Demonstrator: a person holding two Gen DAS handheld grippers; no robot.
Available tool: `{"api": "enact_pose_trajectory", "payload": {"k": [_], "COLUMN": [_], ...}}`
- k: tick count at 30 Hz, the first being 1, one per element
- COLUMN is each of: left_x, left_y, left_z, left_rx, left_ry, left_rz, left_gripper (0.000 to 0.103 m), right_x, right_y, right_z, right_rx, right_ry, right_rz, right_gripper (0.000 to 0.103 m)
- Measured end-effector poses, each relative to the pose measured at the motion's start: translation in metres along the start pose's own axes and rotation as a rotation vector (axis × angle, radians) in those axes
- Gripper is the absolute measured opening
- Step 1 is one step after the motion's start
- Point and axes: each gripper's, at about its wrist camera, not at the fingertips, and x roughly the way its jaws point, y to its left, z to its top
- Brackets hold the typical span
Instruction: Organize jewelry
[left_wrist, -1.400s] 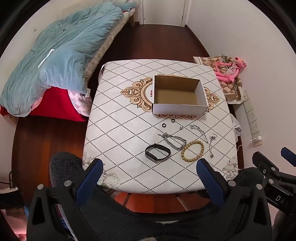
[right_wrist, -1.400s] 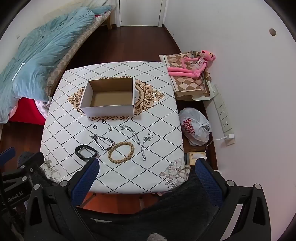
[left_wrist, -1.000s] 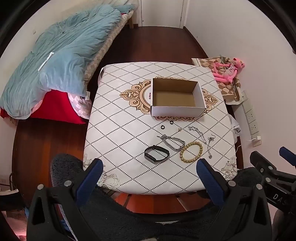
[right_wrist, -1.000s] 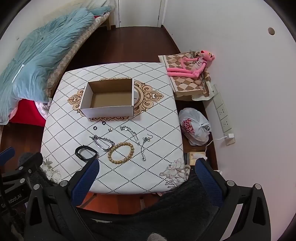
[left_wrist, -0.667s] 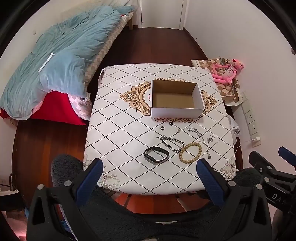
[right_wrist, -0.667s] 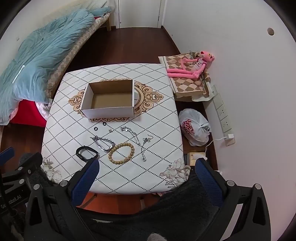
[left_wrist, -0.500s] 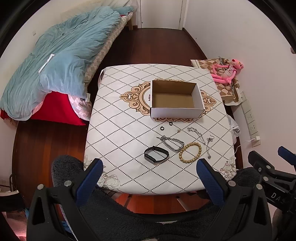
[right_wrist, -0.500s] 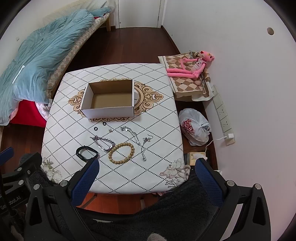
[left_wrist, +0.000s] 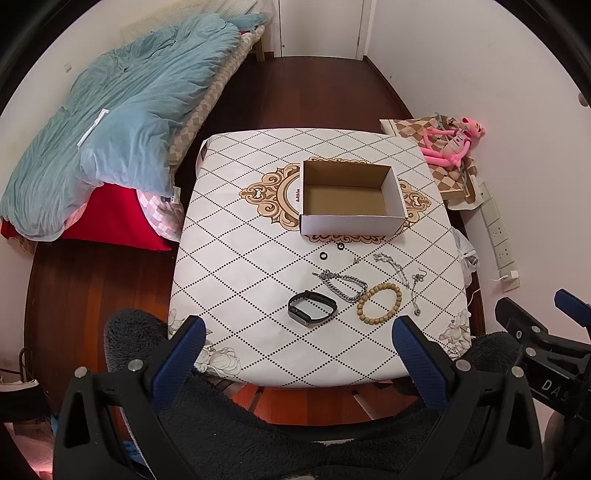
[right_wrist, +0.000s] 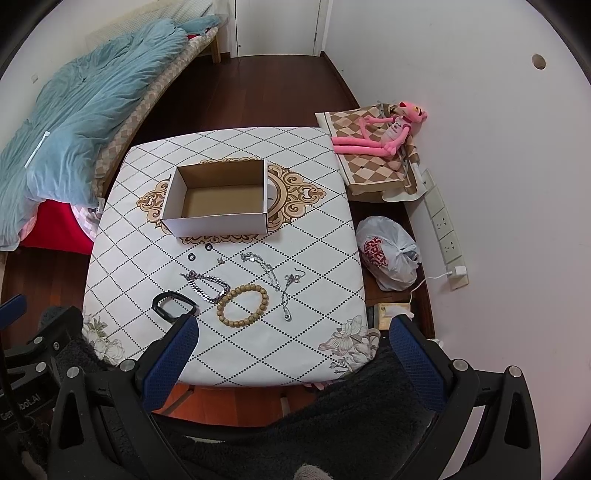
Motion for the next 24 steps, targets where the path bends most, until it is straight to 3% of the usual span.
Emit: {"api": "enact_pose_trajectory", "payload": {"k": [24], "left_x": [-0.0067], "left_y": [-0.0002], "left_z": [0.0023], "left_rx": [0.005], "left_ry": [-0.004], "left_rz": [-0.002], "left_gripper": [0.103], "right_x": [-0.0047], "right_y": [-0.0031], "right_z": [-0.0007], "right_rx": [0.014], "right_ry": [-0.017], "right_rz": [-0.001], "right_gripper": [0.103]}}
